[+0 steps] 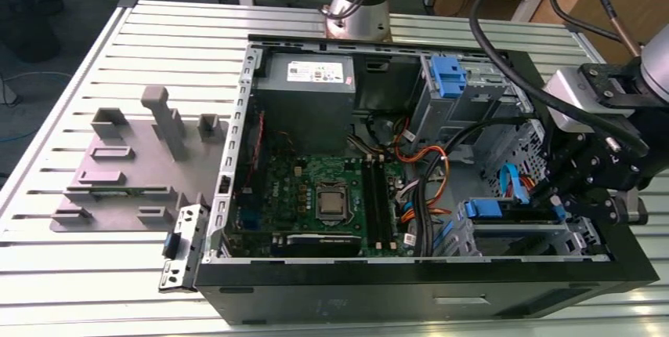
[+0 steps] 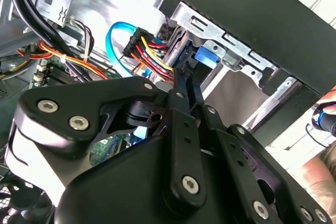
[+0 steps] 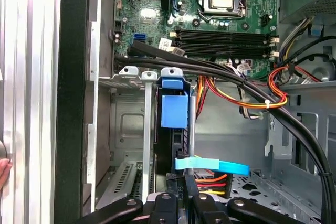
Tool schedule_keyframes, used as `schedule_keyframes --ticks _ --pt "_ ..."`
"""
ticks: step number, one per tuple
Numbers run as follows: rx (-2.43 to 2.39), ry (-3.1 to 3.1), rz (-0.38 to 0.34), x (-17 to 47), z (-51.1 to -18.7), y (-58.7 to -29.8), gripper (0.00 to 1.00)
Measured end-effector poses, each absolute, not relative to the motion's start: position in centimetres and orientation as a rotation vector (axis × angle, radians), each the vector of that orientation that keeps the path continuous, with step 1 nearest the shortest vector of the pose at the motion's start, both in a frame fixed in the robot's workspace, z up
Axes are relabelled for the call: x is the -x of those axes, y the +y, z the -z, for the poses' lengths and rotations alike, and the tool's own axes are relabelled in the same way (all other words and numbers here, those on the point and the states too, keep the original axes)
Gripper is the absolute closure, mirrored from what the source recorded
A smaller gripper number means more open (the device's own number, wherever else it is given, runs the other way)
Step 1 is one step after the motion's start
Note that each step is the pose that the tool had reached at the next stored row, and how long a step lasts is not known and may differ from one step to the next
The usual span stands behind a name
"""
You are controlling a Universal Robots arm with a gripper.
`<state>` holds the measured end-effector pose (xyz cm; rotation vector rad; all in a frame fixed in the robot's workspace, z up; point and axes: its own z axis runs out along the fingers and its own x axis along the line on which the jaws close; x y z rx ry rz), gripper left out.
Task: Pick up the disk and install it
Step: 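Insert the second disk wire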
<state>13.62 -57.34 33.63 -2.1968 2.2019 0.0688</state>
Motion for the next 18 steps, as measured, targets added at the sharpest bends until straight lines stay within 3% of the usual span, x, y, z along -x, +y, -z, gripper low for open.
schedule_keyframes --ticks 18 --pt "2.195 2.202 -0.070 -13.49 -33.13 -57.18 0.83"
